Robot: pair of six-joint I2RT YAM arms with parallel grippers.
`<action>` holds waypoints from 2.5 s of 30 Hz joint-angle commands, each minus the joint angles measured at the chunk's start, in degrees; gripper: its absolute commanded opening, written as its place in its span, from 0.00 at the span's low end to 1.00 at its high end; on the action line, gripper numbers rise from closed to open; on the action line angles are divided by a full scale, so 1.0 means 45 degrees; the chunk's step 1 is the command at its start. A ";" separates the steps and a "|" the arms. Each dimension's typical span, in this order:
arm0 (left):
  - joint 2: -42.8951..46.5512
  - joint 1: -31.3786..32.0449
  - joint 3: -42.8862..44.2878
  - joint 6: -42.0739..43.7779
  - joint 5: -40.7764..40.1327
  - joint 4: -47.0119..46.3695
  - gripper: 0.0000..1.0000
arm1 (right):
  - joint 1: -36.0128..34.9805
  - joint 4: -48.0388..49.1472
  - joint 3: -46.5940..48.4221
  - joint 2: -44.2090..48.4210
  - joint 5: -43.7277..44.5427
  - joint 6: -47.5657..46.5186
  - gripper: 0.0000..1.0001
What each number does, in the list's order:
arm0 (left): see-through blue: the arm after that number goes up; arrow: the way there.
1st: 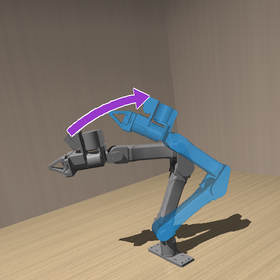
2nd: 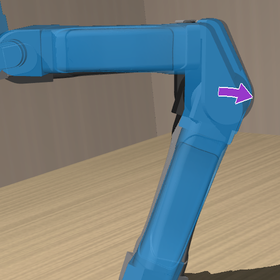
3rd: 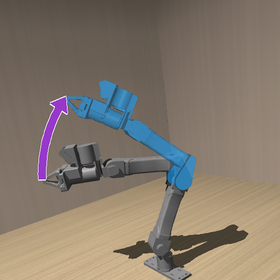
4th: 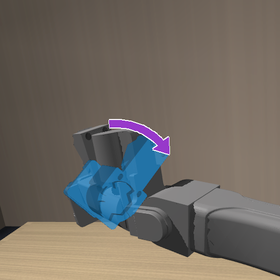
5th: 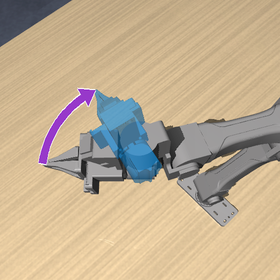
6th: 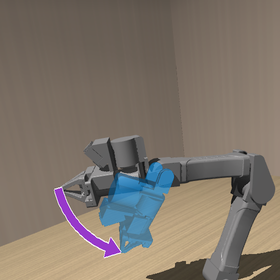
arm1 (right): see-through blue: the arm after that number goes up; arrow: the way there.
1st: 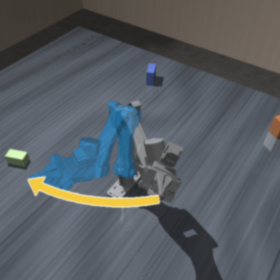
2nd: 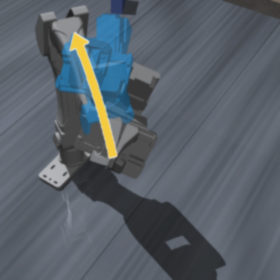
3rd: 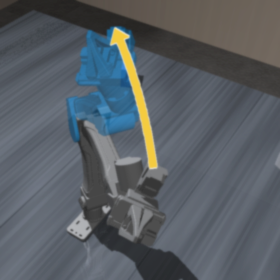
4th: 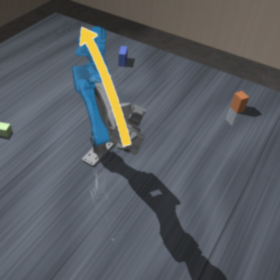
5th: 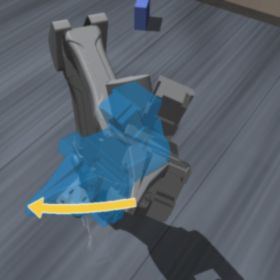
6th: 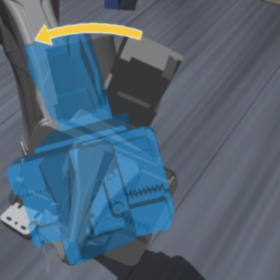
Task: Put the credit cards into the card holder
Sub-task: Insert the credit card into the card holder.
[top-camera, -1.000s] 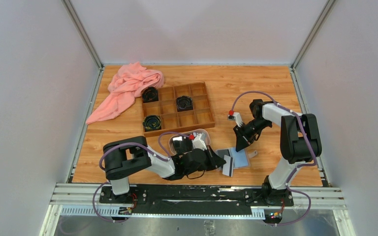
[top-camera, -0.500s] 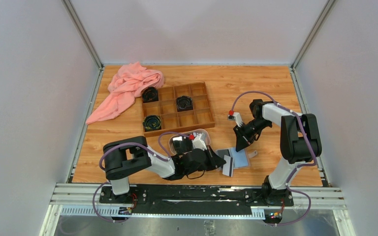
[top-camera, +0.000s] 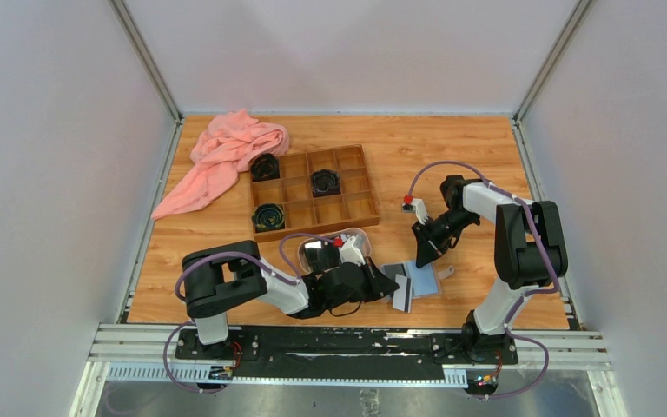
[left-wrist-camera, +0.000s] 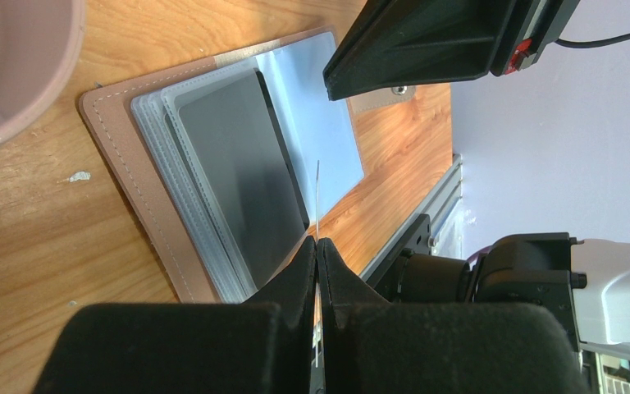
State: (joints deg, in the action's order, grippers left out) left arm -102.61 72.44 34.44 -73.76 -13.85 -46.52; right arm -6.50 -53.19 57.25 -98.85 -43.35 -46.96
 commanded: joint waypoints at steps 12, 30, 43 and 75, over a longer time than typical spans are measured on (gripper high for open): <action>-0.0343 -0.0083 0.0092 0.0023 0.0030 0.0026 0.00 | -0.0197 -0.0386 -0.0165 0.0030 -0.0034 -0.0229 0.11; -0.0568 -0.0225 0.0171 -0.0109 0.0205 0.0043 0.00 | -0.0196 -0.0381 -0.0181 0.0008 -0.0044 -0.0229 0.11; -0.0929 -0.0784 0.0169 -0.0743 0.0650 0.0065 0.00 | -0.0196 -0.0371 -0.0171 0.0033 -0.0053 -0.0248 0.11; -0.1999 -0.1294 0.1227 -0.1574 -0.0087 0.0060 0.00 | -0.0186 -0.0390 -0.0192 0.0155 -0.0112 -0.0268 0.11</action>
State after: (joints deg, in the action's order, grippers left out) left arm -109.71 66.92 38.57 -80.55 -11.66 -47.11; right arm -6.50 -53.21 57.23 -98.83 -43.35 -47.42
